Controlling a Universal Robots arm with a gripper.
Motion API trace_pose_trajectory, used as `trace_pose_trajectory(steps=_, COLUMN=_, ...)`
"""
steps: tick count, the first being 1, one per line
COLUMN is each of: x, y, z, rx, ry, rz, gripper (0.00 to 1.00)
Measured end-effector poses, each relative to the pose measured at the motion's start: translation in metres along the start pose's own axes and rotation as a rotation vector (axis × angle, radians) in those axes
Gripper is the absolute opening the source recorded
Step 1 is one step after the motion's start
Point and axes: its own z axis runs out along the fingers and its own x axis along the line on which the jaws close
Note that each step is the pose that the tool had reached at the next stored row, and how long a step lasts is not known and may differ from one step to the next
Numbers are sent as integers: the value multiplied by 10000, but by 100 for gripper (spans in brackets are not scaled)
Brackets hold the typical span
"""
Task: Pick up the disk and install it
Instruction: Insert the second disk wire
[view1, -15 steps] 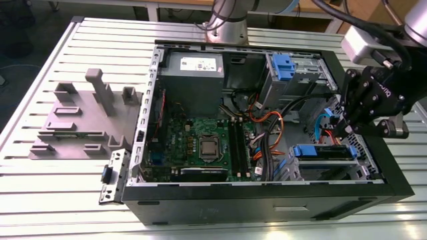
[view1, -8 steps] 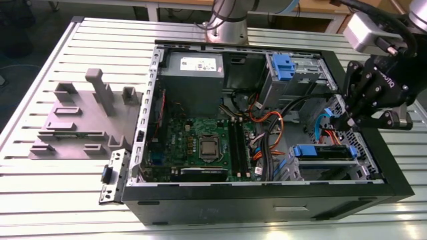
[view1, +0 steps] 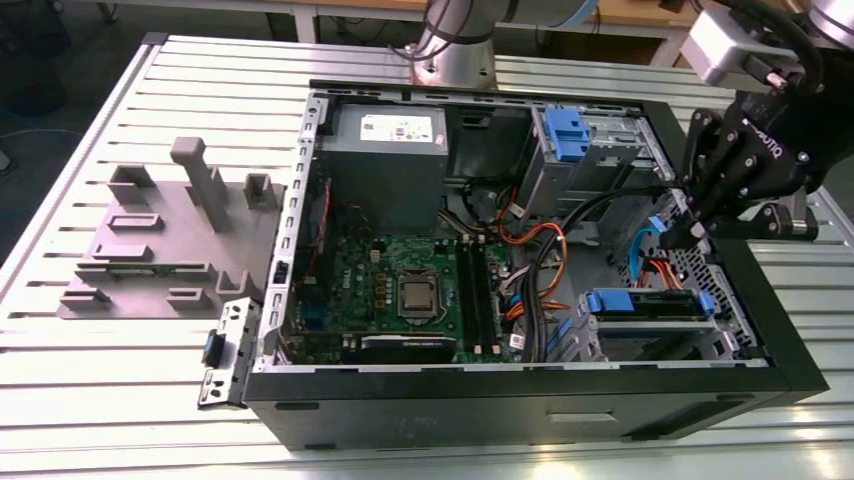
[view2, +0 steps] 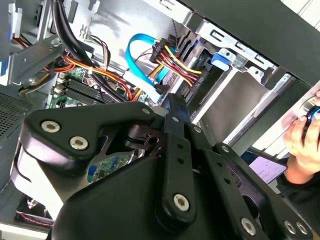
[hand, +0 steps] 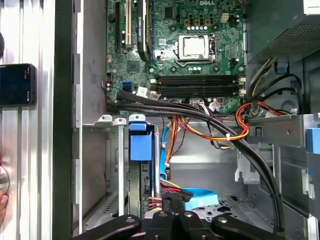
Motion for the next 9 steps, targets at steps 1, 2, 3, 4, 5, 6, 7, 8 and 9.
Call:
trace_pose_trajectory(steps=1, x=-5, y=3, z=-2, rx=1, ry=0, rz=-17, gripper=11)
trace_pose_trajectory(steps=2, x=-10, y=7, z=-3, rx=2, ry=1, rz=-34, gripper=11)
trace_pose_trajectory(steps=3, x=-15, y=10, z=-3, rx=2, ry=2, rz=-46, gripper=11)
trace_pose_trajectory(steps=4, x=-21, y=13, z=-4, rx=2, ry=2, rz=-56, gripper=11)
trace_pose_trajectory(steps=5, x=-31, y=14, z=-5, rx=3, ry=5, rz=-63, gripper=11)
trace_pose_trajectory(steps=6, x=-48, y=14, z=-6, rx=3, ry=4, rz=-72, gripper=11)
trace_pose_trajectory(steps=7, x=-64, y=16, z=-7, rx=3, ry=5, rz=-78, gripper=11)
trace_pose_trajectory(steps=8, x=-78, y=17, z=-9, rx=3, ry=6, rz=-83, gripper=11)
trace_pose_trajectory(steps=9, x=-93, y=18, z=-13, rx=4, ry=10, rz=-89, gripper=11)
